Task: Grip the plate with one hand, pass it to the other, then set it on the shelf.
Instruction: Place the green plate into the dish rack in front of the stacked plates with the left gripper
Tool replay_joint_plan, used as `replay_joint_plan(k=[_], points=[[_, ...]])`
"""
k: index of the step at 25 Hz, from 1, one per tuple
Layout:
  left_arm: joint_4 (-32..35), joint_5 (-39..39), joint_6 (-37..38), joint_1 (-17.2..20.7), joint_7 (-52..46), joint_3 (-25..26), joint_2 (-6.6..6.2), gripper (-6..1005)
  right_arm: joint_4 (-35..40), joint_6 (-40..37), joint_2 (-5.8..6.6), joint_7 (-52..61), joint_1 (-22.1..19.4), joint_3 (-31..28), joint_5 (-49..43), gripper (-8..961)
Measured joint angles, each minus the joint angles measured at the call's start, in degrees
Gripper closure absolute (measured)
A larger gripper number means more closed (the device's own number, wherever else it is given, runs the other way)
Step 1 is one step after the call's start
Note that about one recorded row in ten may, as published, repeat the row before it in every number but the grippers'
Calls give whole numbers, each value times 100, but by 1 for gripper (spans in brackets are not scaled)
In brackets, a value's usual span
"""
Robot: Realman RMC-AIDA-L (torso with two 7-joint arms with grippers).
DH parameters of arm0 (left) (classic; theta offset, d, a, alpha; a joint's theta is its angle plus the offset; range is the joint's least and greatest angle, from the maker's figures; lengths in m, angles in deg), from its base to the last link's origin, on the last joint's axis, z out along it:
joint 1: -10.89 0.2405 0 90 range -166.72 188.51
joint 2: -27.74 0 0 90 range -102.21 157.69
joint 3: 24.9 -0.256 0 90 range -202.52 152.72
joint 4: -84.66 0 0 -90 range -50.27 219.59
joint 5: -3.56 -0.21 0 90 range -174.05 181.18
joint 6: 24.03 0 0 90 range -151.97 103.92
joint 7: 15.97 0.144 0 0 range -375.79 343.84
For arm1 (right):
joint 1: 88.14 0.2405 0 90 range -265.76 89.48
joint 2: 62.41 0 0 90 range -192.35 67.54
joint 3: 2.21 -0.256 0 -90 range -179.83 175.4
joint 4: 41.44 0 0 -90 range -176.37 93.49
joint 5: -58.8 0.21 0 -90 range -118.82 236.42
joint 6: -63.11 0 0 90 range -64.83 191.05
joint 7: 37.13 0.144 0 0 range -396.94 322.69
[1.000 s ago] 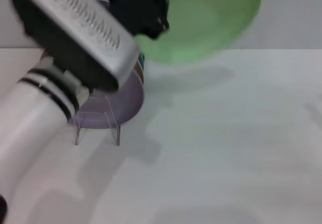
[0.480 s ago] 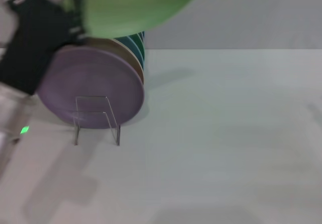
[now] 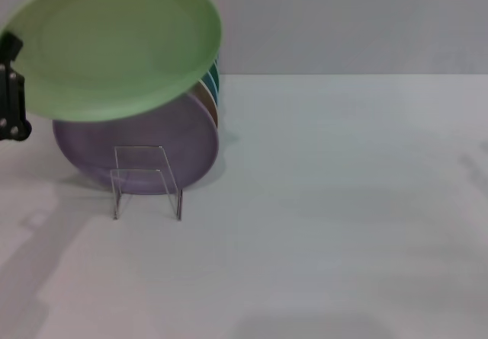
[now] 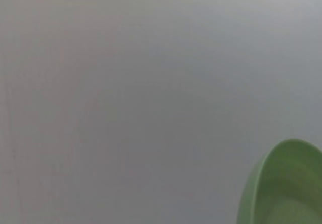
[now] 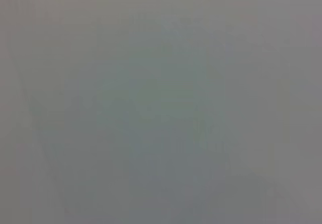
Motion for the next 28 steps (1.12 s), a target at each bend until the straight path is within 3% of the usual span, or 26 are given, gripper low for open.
replay_joint_plan(k=[10,12,19,28], points=[[406,-3,41,-166,28,-308,-115,923,23,52,-5,-7,62,89,-9,279],[805,-3,43,-382,168,-494,-149,923,27,65,-5,-11,63,89,-9,279],[1072,-2,-2,-560,329,-632,-196,923,38,183,-16,-31,52,88,-9,279],[1119,-2,-2,-529,318,-752,-244,923,44,234,-27,-36,68,92,-9,279]])
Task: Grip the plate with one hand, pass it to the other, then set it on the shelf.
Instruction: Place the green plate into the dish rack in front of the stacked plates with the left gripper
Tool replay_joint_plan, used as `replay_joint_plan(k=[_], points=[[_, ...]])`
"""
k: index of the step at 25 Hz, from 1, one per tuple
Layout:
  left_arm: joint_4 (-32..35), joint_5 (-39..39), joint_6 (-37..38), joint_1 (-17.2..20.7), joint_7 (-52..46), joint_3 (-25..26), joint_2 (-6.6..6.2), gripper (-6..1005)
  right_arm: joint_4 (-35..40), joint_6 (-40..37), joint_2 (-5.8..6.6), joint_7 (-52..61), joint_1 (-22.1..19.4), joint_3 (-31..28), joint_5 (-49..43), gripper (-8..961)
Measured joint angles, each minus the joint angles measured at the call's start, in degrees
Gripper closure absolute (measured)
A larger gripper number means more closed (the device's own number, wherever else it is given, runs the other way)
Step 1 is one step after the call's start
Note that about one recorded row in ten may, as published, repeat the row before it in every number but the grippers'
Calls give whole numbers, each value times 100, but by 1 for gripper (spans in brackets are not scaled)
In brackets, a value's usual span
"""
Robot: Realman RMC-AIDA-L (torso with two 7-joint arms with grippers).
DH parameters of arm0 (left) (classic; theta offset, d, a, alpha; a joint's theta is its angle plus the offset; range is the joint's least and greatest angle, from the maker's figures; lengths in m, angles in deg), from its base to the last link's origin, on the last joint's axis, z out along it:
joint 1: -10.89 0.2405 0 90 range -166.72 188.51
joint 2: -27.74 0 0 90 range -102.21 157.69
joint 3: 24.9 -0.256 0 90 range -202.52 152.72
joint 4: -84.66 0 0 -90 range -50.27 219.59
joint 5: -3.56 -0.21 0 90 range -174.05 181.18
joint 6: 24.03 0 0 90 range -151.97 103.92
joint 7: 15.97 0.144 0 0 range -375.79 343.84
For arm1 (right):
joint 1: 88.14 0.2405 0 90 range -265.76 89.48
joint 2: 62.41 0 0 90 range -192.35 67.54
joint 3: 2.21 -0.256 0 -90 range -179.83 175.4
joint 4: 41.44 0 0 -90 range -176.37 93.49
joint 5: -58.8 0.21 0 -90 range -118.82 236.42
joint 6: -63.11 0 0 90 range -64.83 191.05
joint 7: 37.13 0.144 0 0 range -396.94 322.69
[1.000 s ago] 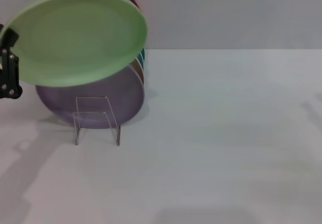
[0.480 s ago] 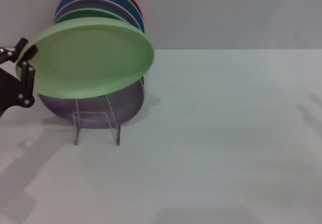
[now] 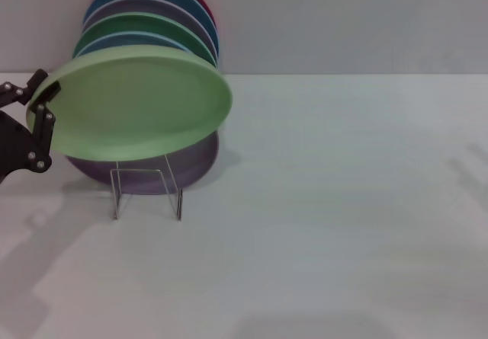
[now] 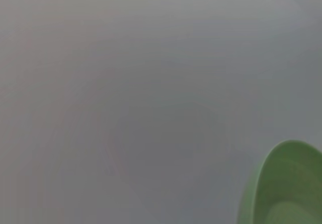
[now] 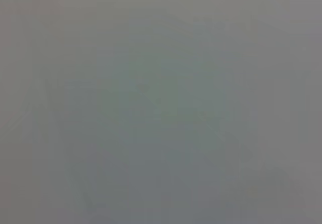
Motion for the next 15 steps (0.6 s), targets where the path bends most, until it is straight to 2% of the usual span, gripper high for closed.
replay_joint_plan(k=[15], points=[[324,0,-122,-80,17,-194,-13,903,9,66,-4,-3,33,227,20,279]])
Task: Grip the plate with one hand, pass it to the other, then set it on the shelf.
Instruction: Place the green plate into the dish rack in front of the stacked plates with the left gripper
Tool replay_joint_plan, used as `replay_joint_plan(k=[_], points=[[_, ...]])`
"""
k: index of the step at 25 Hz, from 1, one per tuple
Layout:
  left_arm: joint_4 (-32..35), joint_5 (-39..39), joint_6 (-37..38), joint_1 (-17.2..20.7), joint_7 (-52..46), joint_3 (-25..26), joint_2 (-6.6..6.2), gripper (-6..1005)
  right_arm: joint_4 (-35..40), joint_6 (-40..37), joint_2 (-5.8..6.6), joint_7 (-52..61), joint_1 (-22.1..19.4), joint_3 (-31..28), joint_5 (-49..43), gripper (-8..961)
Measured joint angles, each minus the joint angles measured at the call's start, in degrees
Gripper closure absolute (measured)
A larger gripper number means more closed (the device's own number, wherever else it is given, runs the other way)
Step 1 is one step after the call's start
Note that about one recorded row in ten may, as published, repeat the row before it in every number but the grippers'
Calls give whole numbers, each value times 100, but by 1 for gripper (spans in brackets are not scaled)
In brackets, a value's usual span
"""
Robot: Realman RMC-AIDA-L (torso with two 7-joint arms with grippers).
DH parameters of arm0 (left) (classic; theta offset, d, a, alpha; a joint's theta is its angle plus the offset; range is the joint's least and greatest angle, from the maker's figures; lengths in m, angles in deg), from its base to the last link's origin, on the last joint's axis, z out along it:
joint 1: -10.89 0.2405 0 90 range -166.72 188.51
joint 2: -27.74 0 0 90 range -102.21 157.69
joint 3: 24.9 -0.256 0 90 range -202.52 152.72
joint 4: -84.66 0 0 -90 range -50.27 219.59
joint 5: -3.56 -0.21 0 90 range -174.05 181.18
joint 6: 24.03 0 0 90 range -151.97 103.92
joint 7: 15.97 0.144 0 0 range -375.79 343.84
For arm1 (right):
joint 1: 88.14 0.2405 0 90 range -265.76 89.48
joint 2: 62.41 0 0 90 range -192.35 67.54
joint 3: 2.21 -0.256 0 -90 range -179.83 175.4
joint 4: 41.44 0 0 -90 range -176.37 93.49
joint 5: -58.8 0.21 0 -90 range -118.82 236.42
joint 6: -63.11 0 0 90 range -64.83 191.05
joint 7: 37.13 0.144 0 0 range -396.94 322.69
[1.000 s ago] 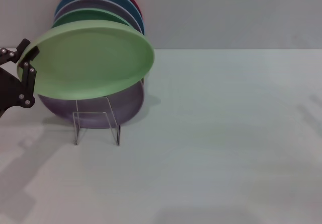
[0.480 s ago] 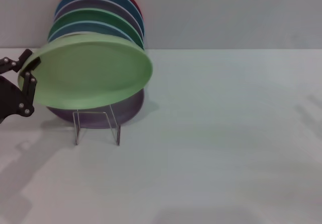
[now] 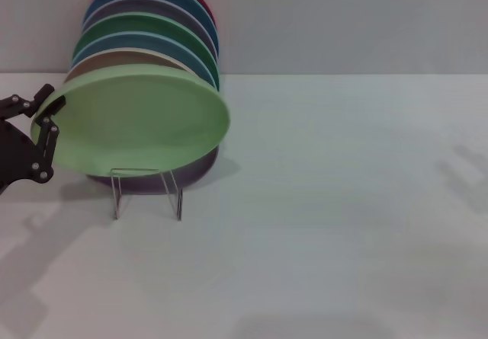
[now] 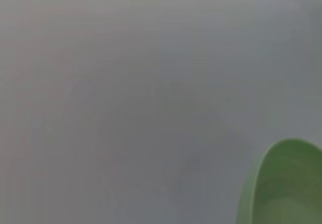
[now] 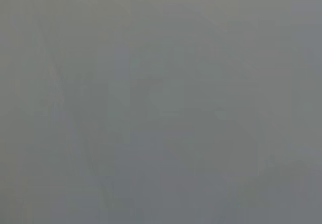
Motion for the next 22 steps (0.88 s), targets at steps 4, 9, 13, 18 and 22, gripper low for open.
replay_joint_plan(k=[4,9,13,18,22], points=[[9,0,-110,-7,129,0,7,897,0,0,0,-4,6,26,-1,279],[2,10,-151,-9,231,126,78,890,0,0,8,-18,6,60,-6,279],[-8,26,-215,-9,583,215,186,884,-1,30,10,-50,-1,59,-4,279],[-36,17,-506,-15,797,216,305,876,-1,76,13,-59,6,59,26,279],[-44,14,-623,-17,869,223,342,856,-1,77,13,-60,6,57,28,279]])
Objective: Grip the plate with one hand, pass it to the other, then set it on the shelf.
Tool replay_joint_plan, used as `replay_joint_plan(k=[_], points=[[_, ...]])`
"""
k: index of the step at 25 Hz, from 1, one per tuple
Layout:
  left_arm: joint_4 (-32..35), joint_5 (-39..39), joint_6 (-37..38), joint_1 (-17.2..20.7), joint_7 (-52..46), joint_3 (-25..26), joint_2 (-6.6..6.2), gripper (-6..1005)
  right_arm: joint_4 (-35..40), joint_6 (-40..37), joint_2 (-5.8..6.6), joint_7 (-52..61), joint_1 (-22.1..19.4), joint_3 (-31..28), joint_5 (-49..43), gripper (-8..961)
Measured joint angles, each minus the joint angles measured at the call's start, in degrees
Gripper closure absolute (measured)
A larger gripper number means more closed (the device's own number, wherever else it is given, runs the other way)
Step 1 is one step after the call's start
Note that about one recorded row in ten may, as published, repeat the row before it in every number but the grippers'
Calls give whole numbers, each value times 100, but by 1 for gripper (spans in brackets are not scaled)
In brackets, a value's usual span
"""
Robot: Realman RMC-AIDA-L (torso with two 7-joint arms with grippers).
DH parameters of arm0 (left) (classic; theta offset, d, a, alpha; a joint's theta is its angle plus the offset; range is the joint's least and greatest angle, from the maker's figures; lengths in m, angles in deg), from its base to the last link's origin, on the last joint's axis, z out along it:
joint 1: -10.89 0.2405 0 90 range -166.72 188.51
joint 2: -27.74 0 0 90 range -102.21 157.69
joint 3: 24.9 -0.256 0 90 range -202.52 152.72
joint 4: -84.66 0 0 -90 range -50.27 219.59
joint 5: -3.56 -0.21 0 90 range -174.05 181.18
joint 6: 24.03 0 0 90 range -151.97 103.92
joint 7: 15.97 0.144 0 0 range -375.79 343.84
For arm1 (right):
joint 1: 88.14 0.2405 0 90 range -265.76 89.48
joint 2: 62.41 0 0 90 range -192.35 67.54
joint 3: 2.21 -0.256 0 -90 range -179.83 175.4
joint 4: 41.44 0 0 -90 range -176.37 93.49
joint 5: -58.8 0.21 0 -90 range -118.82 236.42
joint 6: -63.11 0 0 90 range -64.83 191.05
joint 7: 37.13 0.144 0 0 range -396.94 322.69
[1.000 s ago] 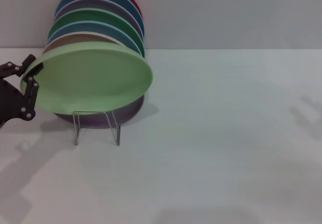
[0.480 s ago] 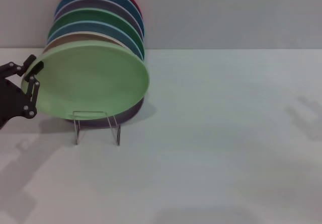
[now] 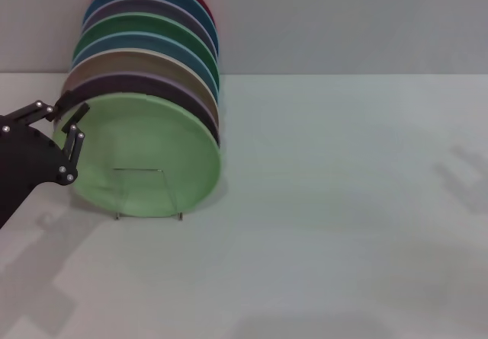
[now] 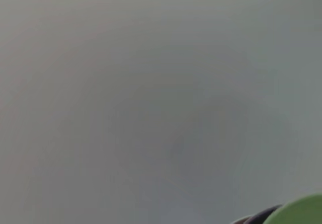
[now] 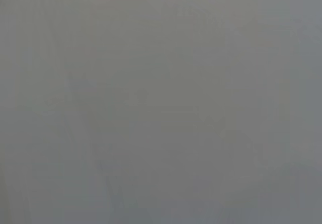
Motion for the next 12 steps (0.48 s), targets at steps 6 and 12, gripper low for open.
replay_joint_plan(k=[6,12], points=[[-29,25,324,215,5,263,35,823,0,2,0,-36,-4,-2,2,279],[-773,50,734,1042,-161,2269,392,798,223,0,-20,-685,-42,2,2,279]])
